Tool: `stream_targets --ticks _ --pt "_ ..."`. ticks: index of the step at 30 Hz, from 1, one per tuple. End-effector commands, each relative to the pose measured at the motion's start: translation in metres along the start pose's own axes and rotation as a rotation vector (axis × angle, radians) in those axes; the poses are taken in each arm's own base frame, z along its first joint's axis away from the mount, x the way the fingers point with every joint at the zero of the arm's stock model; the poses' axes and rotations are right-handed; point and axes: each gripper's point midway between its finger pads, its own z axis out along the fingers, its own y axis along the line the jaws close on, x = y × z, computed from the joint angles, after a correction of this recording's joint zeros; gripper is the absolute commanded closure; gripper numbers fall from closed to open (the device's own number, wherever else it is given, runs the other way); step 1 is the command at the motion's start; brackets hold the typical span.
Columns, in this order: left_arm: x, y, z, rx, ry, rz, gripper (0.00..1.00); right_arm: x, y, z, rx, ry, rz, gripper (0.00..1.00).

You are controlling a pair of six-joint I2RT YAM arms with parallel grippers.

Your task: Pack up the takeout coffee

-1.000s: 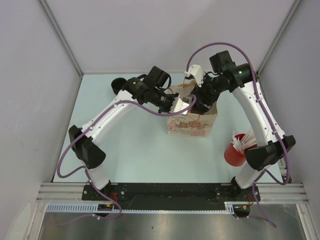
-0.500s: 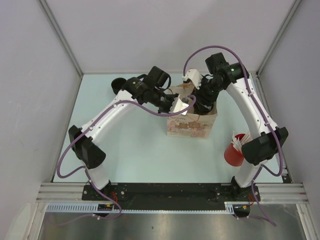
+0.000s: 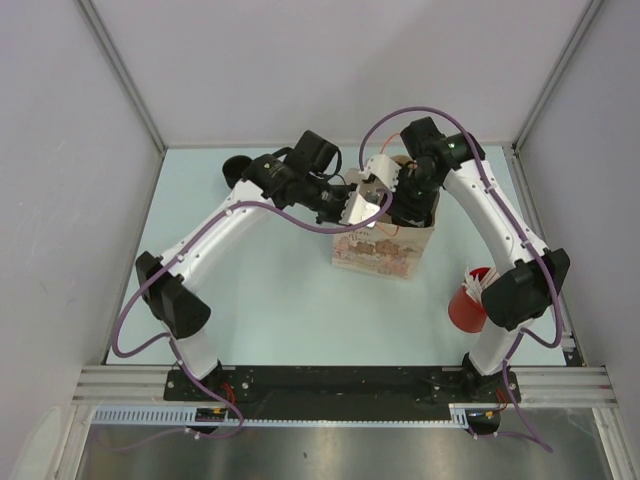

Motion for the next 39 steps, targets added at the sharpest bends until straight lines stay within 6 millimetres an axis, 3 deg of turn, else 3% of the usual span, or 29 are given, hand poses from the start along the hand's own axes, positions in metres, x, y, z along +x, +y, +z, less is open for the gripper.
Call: stream_targets --ticks 1,13,30,39 --pt "-0.019 0.023 -0.03 -0.141 -0.004 0.048 1.0 0.031 0.04 -0.019 -0.105 0.113 -0.021 0.7" --pt "-0.017 0.018 -0.035 -0.152 0.015 0.043 1.0 0.041 0.058 -0.001 -0.181 0.164 0.0 0.7" --pt "0.009 0.01 -0.024 -0.19 0.068 -0.025 1.0 0.05 0.086 0.024 -0.299 0.231 0.058 0.7" --pt "0.009 0.008 -0.026 -0.189 0.073 -0.021 1.0 0.06 0.08 0.036 -0.289 0.274 0.105 0.71"
